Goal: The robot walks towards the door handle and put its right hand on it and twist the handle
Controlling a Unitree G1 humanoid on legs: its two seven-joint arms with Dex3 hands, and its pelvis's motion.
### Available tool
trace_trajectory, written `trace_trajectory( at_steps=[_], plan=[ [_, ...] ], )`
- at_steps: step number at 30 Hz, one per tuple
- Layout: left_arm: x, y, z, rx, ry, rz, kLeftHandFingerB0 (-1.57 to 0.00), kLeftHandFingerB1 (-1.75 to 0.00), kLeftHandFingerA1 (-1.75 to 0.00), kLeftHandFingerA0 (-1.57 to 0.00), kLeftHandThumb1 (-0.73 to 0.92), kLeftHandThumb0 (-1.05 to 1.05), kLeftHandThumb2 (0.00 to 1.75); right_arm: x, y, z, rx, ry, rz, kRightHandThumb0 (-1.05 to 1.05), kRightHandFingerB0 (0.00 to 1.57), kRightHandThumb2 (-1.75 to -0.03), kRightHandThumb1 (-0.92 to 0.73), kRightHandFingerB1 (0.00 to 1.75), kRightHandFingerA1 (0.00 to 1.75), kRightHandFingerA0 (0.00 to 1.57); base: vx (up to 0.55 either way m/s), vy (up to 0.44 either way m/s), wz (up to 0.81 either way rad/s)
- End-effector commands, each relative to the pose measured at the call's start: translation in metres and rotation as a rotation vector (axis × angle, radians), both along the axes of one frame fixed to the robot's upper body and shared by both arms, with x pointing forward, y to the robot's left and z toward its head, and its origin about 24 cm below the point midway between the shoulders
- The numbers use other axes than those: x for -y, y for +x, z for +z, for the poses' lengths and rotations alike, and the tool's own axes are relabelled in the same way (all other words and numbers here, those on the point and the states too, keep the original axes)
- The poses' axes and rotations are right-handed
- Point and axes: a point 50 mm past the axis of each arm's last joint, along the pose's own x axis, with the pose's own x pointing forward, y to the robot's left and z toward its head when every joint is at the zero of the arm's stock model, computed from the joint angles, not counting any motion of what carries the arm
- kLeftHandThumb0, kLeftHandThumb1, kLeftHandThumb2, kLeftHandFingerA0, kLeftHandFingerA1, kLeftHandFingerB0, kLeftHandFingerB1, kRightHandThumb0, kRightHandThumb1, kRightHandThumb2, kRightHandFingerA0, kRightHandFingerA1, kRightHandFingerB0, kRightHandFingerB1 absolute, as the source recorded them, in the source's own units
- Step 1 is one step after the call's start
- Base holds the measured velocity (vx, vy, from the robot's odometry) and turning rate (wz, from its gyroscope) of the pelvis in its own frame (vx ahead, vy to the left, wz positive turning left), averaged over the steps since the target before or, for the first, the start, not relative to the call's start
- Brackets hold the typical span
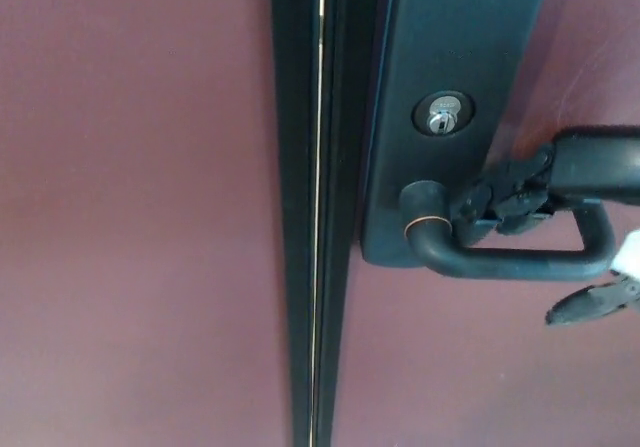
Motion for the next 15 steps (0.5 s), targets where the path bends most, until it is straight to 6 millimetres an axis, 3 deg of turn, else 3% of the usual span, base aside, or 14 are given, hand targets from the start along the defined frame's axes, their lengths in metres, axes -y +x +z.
trace_trajectory(
  at_steps=[1, 14, 15],
  plan=[
    [-0.002, -0.005, 0.000, -0.019, -0.003, 0.011, -0.67, -0.81, -0.92, -0.86, 0.14, -0.44, 0.87, 0.010, 0.000, 0.026, -0.034, 0.043, -0.042, -0.35, 0.00, -0.87, -0.25, 0.45, 0.49, 0.01, 0.00, 0.000, 0.00],
    [-0.002, -0.010, 0.000, -0.034, 0.002, -0.009, -0.67, -0.81, -0.92, -0.86, 0.14, -0.43, 0.86, 0.024, -0.006, 0.046, -0.024, 0.046, -0.052, -0.35, 0.00, -0.86, -0.24, 0.45, 0.50, 0.02, 0.00, 0.000, 0.00],
    [-0.003, -0.007, 0.001, -0.028, 0.001, -0.012, -0.67, -0.81, -0.92, -0.85, 0.14, -0.44, 0.86, 0.034, -0.010, 0.063, 0.004, 0.054, -0.075, -0.72, 0.14, -0.77, -0.45, 0.37, 0.31, 0.06, 0.00, 0.000, 0.00]
  ],
)
